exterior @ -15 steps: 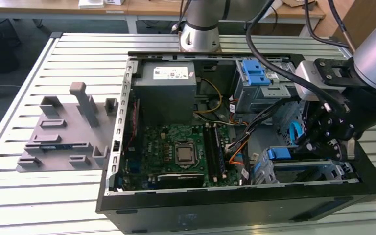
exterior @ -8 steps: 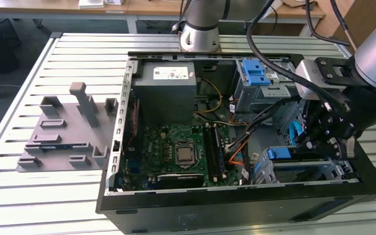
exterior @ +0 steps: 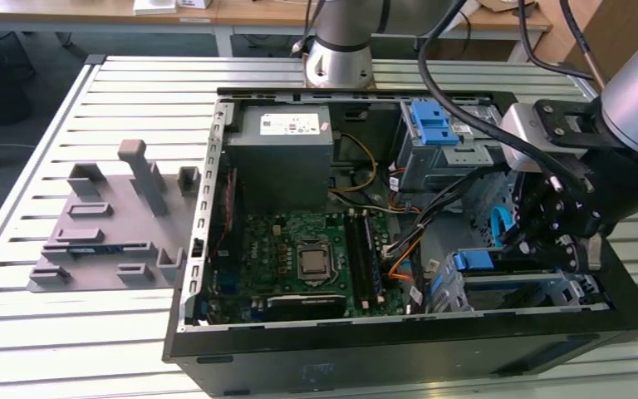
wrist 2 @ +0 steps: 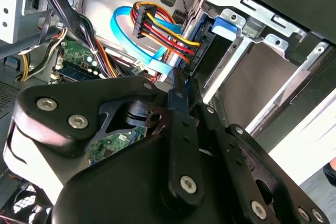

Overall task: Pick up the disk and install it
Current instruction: 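Insert the second disk wire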

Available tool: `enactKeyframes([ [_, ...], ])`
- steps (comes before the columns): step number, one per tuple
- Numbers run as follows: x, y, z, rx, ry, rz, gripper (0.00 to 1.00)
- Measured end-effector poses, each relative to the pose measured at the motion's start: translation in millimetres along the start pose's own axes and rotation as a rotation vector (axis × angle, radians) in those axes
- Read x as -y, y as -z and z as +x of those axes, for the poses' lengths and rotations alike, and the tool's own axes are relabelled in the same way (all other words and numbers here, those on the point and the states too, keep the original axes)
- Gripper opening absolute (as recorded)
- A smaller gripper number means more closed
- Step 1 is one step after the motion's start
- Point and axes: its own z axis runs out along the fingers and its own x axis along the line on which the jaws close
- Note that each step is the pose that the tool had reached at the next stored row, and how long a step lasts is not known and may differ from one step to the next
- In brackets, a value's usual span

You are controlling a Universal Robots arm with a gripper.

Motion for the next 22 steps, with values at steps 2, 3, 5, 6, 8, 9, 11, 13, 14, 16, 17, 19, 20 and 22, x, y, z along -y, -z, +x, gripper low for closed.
enactKeyframes([
  [2, 0.0, -0.5, 0.1, -0.0002, 0.000, 0.0000, 0.17],
  [3, 0.0, -0.7, 0.1, -0.0002, 0.001, 0.0000, 0.17],
  [5, 0.1, -1.0, 0.3, 0.0000, 0.002, -0.0001, 0.17],
  [6, 0.0, -1.0, 0.3, 0.0000, 0.003, -0.0001, 0.17],
  [8, 0.0, -0.9, 0.3, 0.0000, 0.006, -0.0004, 0.17],
  [9, 0.0, -0.6, 0.4, 0.0000, 0.006, -0.0004, 0.17],
  [11, 0.0, 0.4, 0.3, 0.0003, 0.006, -0.0005, 0.17],
  [13, 0.0, 1.7, 0.1, 0.0001, 0.007, -0.0005, 0.17],
  [14, 0.0, 1.6, 0.1, 0.0002, 0.007, -0.0005, 0.17],
  [16, 0.0, 1.6, 0.2, 0.0001, 0.007, -0.0006, 0.17],
  [17, 0.0, 1.5, 0.3, 0.0000, 0.008, -0.0006, 0.17],
  [19, 0.0, 1.4, 0.4, -0.0004, 0.011, -0.0008, 0.17],
  [20, 0.0, 1.2, 0.5, -0.0003, 0.012, -0.0010, 0.17],
  [22, 0.0, 0.9, 0.6, -0.0002, 0.013, -0.0011, 0.17],
])
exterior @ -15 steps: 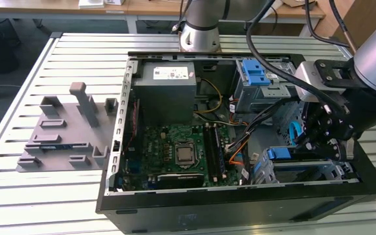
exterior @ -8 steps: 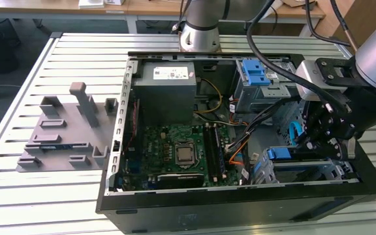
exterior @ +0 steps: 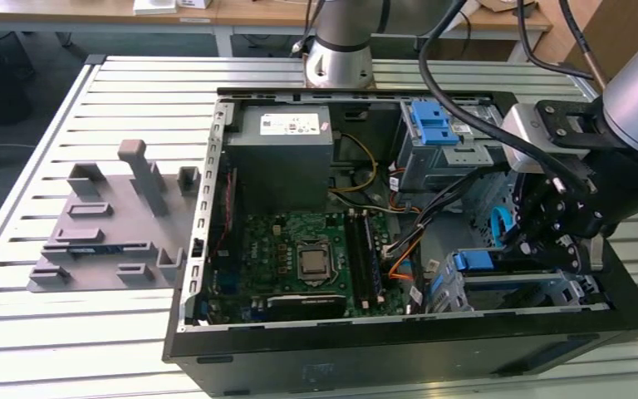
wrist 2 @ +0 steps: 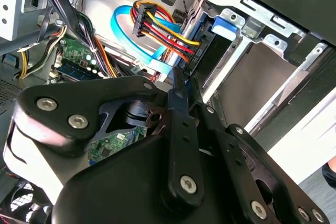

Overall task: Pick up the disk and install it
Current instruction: 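Insert the second disk wire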

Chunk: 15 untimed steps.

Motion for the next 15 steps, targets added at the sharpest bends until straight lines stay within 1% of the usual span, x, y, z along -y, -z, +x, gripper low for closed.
enactKeyframes([
  [9, 0.1, -1.5, 0.7, -0.0001, 0.000, 0.0000, 0.17],
  [15, 0.2, -4.3, 1.0, 0.0000, 0.000, 0.0000, 0.17],
])
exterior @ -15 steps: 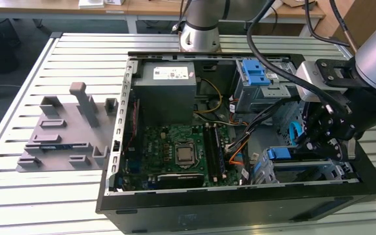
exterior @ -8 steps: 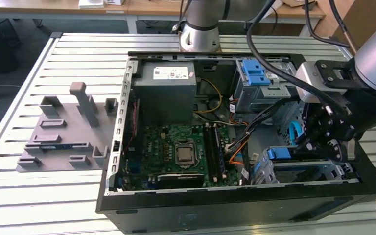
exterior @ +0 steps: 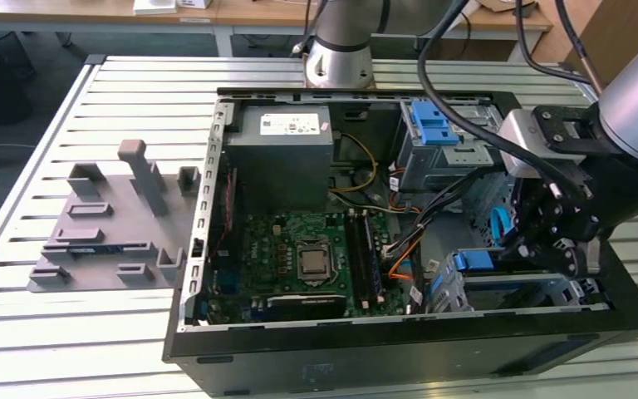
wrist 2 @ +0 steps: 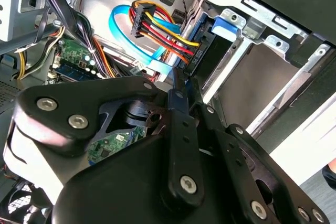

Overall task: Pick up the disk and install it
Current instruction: 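Insert the second disk wire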

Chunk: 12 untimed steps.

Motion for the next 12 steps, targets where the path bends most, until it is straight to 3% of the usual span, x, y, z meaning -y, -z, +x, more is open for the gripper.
enactKeyframes([
  [11, 0.1, -2.3, 0.5, 0.0001, 0.000, 0.0000, 0.18],
  [12, 0.1, -2.3, 0.5, 0.0001, 0.000, 0.0000, 0.24],
])
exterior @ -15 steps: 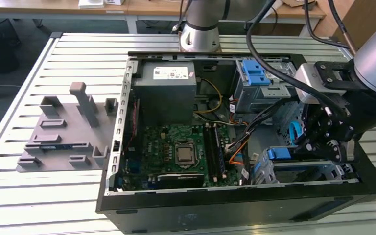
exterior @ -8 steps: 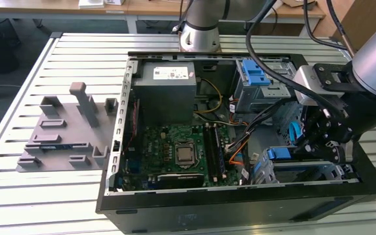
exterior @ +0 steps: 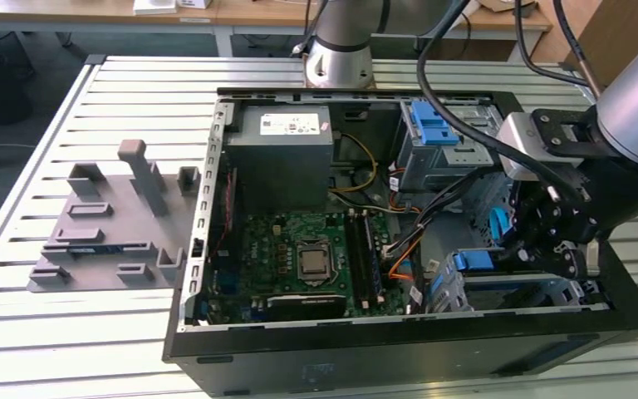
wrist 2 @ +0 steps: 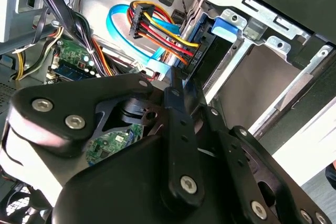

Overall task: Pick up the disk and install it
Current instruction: 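Insert the second disk wire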

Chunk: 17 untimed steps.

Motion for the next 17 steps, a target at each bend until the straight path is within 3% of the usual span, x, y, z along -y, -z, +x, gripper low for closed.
enactKeyframes([
  [17, -0.4, 14.8, -1.3, -0.0001, 0.000, -0.0026, 0.24],
])
